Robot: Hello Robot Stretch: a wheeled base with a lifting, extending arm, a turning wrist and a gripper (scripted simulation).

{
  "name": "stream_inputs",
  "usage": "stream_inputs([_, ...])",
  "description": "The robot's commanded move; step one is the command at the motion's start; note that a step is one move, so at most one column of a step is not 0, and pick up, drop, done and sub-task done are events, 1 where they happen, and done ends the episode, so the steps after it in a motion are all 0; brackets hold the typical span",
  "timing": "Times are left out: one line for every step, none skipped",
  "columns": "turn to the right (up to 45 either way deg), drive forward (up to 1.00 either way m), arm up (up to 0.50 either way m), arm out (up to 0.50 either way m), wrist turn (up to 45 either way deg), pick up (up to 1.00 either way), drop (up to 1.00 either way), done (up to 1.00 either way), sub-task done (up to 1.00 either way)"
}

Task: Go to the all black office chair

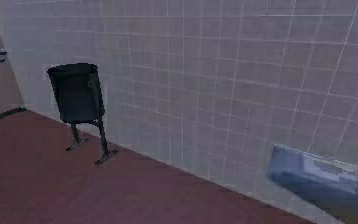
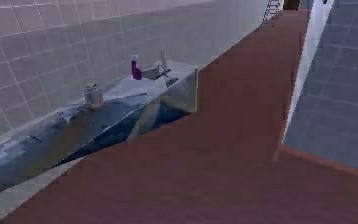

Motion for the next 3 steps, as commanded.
stream_inputs([-45.0,0.0,0.0,0.0,0.0,0.0,0.0,0.0,0.0])
stream_inputs([-45.0,0.0,0.0,0.0,0.0,0.0,0.0,0.0,0.0])
stream_inputs([-45.0,0.0,0.0,0.0,0.0,0.0,0.0,0.0,0.0])
